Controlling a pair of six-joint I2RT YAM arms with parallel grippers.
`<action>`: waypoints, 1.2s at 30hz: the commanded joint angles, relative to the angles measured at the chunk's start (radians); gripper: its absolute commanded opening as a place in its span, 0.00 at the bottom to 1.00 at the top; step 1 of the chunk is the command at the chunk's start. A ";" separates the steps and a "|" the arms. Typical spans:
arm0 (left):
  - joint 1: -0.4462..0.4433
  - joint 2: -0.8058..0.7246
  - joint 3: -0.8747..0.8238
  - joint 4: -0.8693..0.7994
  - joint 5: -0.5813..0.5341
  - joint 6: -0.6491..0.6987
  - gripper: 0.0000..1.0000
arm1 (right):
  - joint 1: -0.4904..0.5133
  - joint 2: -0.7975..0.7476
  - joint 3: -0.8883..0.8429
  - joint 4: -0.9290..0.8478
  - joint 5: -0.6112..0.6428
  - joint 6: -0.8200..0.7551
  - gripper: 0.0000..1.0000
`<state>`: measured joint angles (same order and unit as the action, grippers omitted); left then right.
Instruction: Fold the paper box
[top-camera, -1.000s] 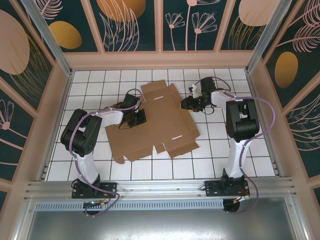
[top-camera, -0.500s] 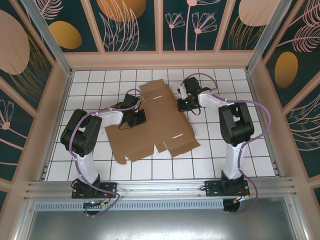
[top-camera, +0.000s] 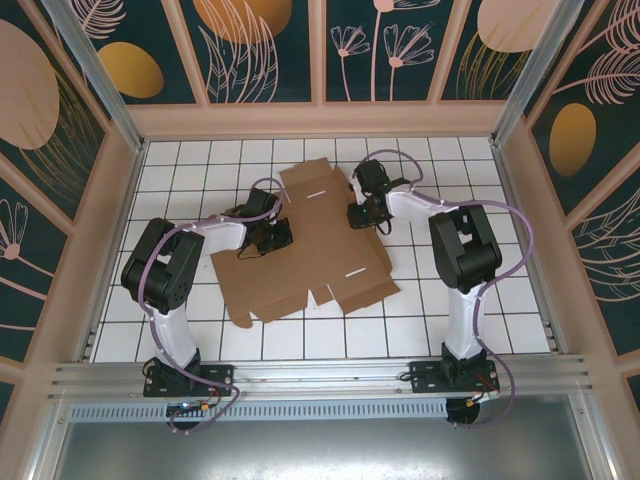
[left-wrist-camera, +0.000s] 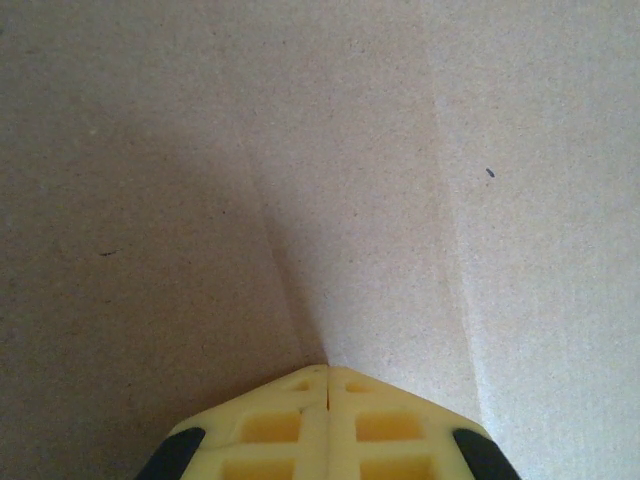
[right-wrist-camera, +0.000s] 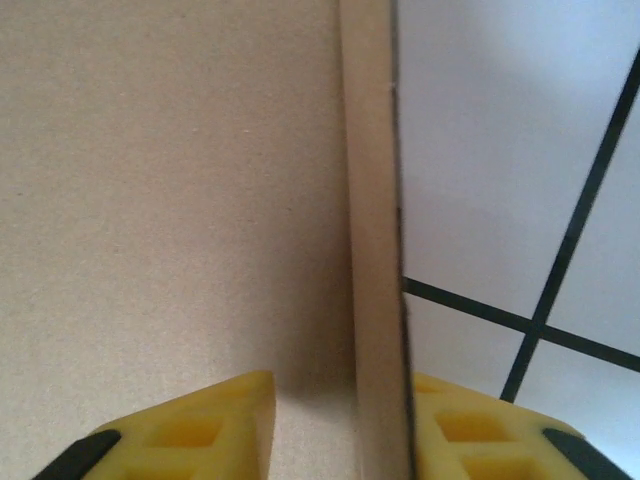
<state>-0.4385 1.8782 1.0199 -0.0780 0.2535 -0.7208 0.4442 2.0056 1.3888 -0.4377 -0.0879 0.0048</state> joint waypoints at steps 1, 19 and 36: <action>-0.005 0.038 -0.041 -0.065 -0.020 -0.011 0.00 | -0.042 0.020 0.000 -0.001 -0.156 0.006 0.36; -0.005 0.059 -0.030 -0.054 0.006 -0.020 0.00 | -0.091 -0.062 0.003 0.012 -0.363 0.033 0.22; -0.004 0.066 -0.032 0.063 0.130 -0.081 0.00 | -0.096 -0.198 0.009 0.027 -0.620 0.123 0.22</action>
<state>-0.4278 1.8881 1.0008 -0.0162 0.3336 -0.7799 0.3325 1.8523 1.3884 -0.4191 -0.5236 0.0872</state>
